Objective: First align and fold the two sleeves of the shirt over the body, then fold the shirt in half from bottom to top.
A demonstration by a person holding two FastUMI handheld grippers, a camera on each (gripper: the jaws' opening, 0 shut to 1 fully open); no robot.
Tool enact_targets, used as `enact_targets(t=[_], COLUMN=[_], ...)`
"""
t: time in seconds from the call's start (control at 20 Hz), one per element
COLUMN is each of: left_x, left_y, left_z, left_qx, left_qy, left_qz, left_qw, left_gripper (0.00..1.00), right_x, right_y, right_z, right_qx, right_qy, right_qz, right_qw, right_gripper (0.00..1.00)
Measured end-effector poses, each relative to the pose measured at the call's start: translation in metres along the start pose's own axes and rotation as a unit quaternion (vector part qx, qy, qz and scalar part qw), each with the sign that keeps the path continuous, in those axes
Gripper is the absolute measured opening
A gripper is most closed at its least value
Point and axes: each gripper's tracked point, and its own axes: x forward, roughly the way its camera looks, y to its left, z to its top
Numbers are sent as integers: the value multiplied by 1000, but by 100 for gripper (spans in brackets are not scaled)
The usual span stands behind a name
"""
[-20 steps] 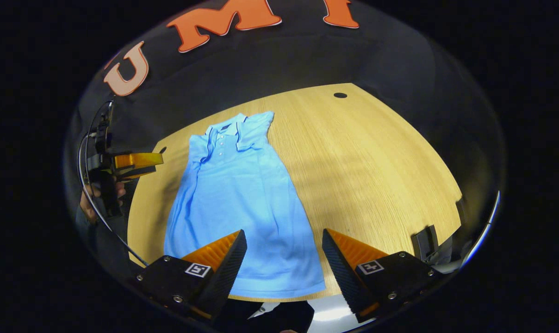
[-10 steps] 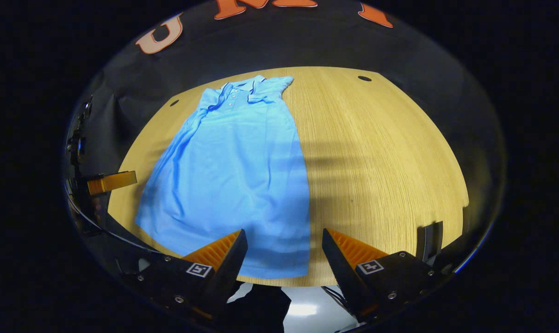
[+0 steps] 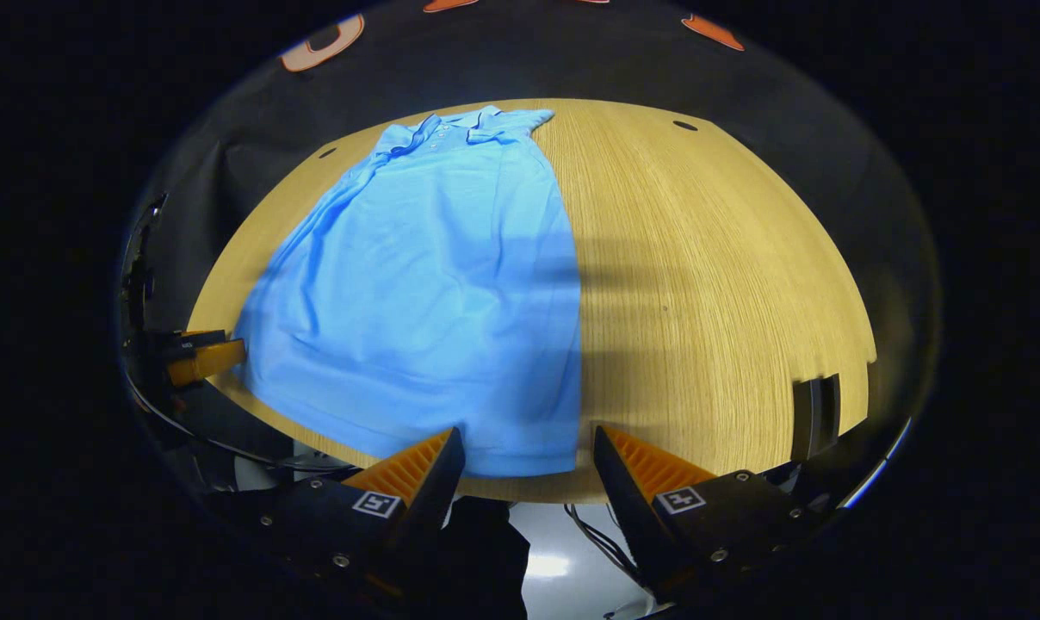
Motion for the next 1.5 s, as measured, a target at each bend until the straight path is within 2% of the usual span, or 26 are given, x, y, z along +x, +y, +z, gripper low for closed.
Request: enact_targets(t=[0.05, 0.1, 0.15, 0.2, 0.25, 0.3, 0.35, 0.4, 0.45, 0.65, 0.75, 0.95, 1.1, 1.3, 1.5], left_x=[1, 1, 3, 3, 7, 7, 8, 8, 9, -7, -18, -37, -38, -29, -6], left_y=[0, -3, -11, -18, -30, -34, -35, -33, -34, -34, -39, -35, -30, -16, 0], left_z=[-1, 2, 3, 7, 9, 10, 9, 18, 14, 58, 102, 202, 252, 319, 387], left_qx=[1, -2, 2, 7, 15, 14, 9, -14, -37, -30, -39, -42, -35, -42, -36], left_qy=[2, -4, -9, -11, -15, -15, -10, -8, -8, -56, -91, -136, -161, -196, -212], left_qz=[1, 2, -3, -4, -16, -15, -12, -11, -14, -13, -30, -58, -68, -78, -77], left_qw=[1000, 1000, 1000, 1000, 1000, 1000, 1000, 1000, 999, 998, 995, 988, 984, 977, 974], left_gripper=[99, 99, 100, 89, 67, 40, 13, 13, 5, 5, 5, 5, 5, 5, 5], right_x=[4, 3, 6, 6, 9, 10, 11, 10, 8, 1, -12, -29, -34, -39, -29], right_y=[-3, -1, 6, 7, 5, 7, 9, 14, 19, 24, 28, 30, 37, 33, 12], right_z=[-1, 2, 4, 6, 10, 11, 12, 13, 16, 31, 70, 140, 191, 253, 321], right_qx=[-7, -15, -21, -20, 0, 10, 27, 55, 106, 155, 184, 211, 233, 245, 238], right_qy=[-1, -9, -7, -4, -1, 4, 12, 18, 20, 0, -32, -81, -114, -141, -166], right_qz=[-16, -15, -12, -13, -17, -14, -1, 25, 63, 112, 144, 172, 194, 208, 194], right_qw=[1000, 1000, 1000, 1000, 1000, 1000, 1000, 998, 992, 982, 972, 959, 946, 936, 937], right_gripper=[92, 84, 65, 52, 27, 11, 5, 2, 1, 1, 1, 1, 1, 1, 1])
